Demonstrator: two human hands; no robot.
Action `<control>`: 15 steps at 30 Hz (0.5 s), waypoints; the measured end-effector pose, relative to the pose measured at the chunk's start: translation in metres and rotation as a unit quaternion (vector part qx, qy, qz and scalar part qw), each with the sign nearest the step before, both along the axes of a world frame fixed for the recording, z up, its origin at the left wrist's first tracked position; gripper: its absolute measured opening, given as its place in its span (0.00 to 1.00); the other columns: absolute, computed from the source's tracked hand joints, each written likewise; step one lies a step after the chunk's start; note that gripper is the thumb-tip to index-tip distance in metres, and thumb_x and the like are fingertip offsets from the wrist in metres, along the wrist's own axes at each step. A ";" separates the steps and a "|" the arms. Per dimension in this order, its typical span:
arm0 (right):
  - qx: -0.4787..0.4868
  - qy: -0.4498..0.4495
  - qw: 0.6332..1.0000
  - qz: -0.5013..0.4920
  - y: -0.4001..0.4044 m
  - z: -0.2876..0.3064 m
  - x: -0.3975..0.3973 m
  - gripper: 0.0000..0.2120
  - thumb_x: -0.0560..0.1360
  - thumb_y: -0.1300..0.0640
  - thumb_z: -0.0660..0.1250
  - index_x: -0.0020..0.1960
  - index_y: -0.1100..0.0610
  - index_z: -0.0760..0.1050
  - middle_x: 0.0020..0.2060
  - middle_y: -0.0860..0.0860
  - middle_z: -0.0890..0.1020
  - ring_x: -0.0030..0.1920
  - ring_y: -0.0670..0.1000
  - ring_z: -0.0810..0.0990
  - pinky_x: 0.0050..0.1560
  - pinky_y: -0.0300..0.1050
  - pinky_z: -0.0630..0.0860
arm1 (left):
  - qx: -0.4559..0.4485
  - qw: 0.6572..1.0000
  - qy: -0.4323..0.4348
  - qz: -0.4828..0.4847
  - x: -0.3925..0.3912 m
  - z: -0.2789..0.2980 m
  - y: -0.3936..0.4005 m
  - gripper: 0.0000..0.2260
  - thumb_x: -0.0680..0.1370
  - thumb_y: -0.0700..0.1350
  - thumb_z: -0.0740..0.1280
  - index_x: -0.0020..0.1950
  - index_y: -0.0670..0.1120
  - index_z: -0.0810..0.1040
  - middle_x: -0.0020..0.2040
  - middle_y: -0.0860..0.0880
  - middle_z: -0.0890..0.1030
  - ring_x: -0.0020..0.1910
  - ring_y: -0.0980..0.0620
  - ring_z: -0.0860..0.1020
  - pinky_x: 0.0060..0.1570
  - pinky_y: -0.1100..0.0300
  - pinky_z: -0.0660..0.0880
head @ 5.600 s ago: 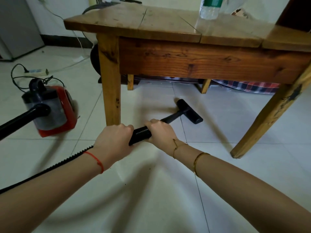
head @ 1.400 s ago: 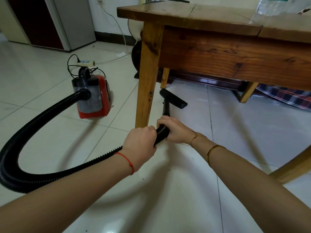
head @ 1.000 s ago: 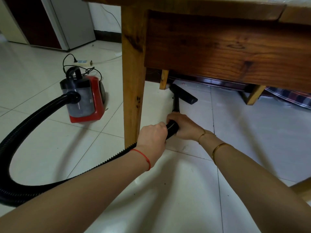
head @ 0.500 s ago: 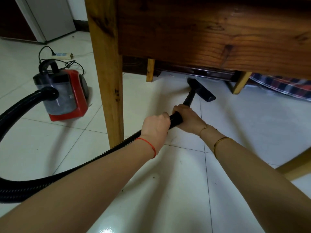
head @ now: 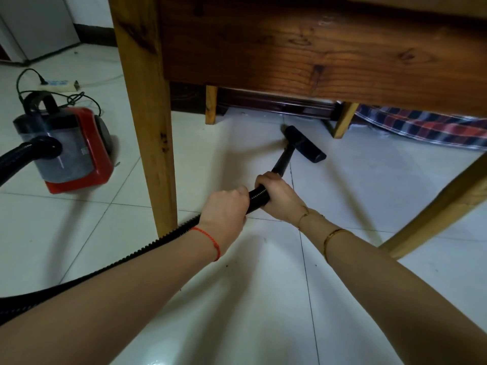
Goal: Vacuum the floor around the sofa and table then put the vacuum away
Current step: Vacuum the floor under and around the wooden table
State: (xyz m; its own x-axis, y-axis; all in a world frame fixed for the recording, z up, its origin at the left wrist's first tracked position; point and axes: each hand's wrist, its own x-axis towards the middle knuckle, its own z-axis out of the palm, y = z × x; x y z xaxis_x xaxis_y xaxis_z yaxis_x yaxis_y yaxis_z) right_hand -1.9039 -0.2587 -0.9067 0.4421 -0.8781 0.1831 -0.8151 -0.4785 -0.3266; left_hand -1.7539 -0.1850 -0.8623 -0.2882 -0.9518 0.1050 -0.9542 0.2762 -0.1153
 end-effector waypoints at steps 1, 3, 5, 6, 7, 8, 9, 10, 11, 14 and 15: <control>-0.005 -0.002 1.000 -0.005 0.004 -0.002 0.001 0.07 0.69 0.67 0.68 0.46 0.61 0.73 0.45 0.56 0.76 0.46 0.55 0.74 0.48 0.44 0.74 | 0.001 1.000 -0.001 -0.005 0.002 0.000 0.004 0.10 0.79 0.46 0.62 0.58 0.44 0.68 0.50 0.48 0.80 0.45 0.48 0.80 0.36 0.59 0.67; -0.013 -0.007 1.000 -0.015 0.011 -0.004 0.003 0.08 0.68 0.67 0.68 0.45 0.60 0.73 0.45 0.56 0.76 0.47 0.55 0.73 0.49 0.44 0.73 | -0.001 1.000 -0.006 -0.014 0.005 -0.001 0.009 0.10 0.79 0.46 0.62 0.58 0.45 0.68 0.50 0.49 0.80 0.45 0.48 0.80 0.36 0.59 0.66; -0.019 -0.012 0.999 -0.022 0.017 -0.006 0.005 0.09 0.68 0.68 0.67 0.46 0.60 0.73 0.45 0.56 0.76 0.47 0.56 0.73 0.49 0.45 0.73 | -0.007 1.000 -0.013 -0.019 0.009 -0.001 0.013 0.09 0.78 0.45 0.61 0.57 0.45 0.68 0.49 0.49 0.80 0.44 0.48 0.80 0.35 0.59 0.65; -0.021 -0.014 0.999 -0.026 0.018 -0.007 0.006 0.08 0.68 0.68 0.67 0.46 0.60 0.73 0.45 0.56 0.76 0.47 0.56 0.73 0.49 0.45 0.73 | -0.008 1.000 -0.016 -0.021 0.010 -0.001 0.013 0.09 0.78 0.45 0.61 0.57 0.45 0.68 0.49 0.49 0.80 0.44 0.49 0.80 0.35 0.59 0.65; -0.022 -0.015 0.999 -0.031 0.019 -0.006 0.007 0.08 0.68 0.67 0.67 0.46 0.60 0.73 0.45 0.56 0.76 0.47 0.56 0.73 0.50 0.44 0.73 | -0.009 1.000 -0.019 -0.023 0.011 0.000 0.013 0.09 0.78 0.45 0.61 0.57 0.45 0.68 0.49 0.49 0.79 0.44 0.48 0.80 0.35 0.59 0.65; -0.022 -0.014 0.999 -0.037 0.019 -0.006 0.008 0.08 0.68 0.67 0.67 0.46 0.61 0.73 0.45 0.56 0.76 0.47 0.56 0.73 0.51 0.44 0.73 | -0.009 0.999 -0.022 -0.023 0.011 0.000 0.013 0.09 0.78 0.45 0.61 0.57 0.45 0.68 0.49 0.49 0.79 0.44 0.48 0.80 0.35 0.59 0.65; -0.021 -0.011 0.999 -0.042 0.018 -0.005 0.007 0.08 0.68 0.67 0.67 0.46 0.61 0.73 0.45 0.56 0.76 0.47 0.56 0.73 0.51 0.44 0.72 | -0.010 0.999 -0.024 -0.025 0.011 0.000 0.011 0.09 0.78 0.45 0.61 0.57 0.45 0.68 0.49 0.49 0.79 0.44 0.48 0.80 0.35 0.59 0.65; -0.021 -0.006 0.999 -0.047 0.016 -0.004 0.006 0.09 0.68 0.67 0.67 0.47 0.61 0.73 0.45 0.57 0.76 0.48 0.56 0.73 0.51 0.44 0.72 | -0.011 0.999 -0.027 -0.026 0.009 0.000 0.009 0.09 0.78 0.45 0.61 0.57 0.45 0.68 0.49 0.49 0.79 0.44 0.48 0.80 0.35 0.58 0.65; -0.020 0.000 0.998 -0.052 0.015 -0.004 0.004 0.08 0.68 0.67 0.67 0.47 0.61 0.73 0.46 0.57 0.76 0.48 0.56 0.73 0.51 0.43 0.71 | -0.013 0.999 -0.029 -0.027 0.007 -0.001 0.006 0.09 0.78 0.46 0.61 0.57 0.45 0.68 0.50 0.49 0.80 0.44 0.48 0.80 0.35 0.58 0.65; -0.018 0.005 0.997 -0.072 0.007 -0.003 -0.006 0.08 0.69 0.66 0.67 0.48 0.62 0.73 0.47 0.57 0.76 0.49 0.57 0.73 0.52 0.43 0.68 | -0.014 0.999 -0.032 -0.027 -0.003 -0.003 -0.007 0.10 0.78 0.46 0.61 0.58 0.45 0.68 0.50 0.48 0.80 0.45 0.47 0.80 0.36 0.58 0.66; -0.017 0.005 0.997 -0.080 0.005 -0.003 -0.010 0.08 0.70 0.66 0.67 0.48 0.62 0.73 0.47 0.57 0.76 0.50 0.57 0.73 0.53 0.44 0.69 | -0.014 0.999 -0.031 -0.027 -0.008 -0.004 -0.011 0.10 0.78 0.46 0.62 0.58 0.45 0.68 0.50 0.48 0.80 0.45 0.47 0.80 0.35 0.58 0.66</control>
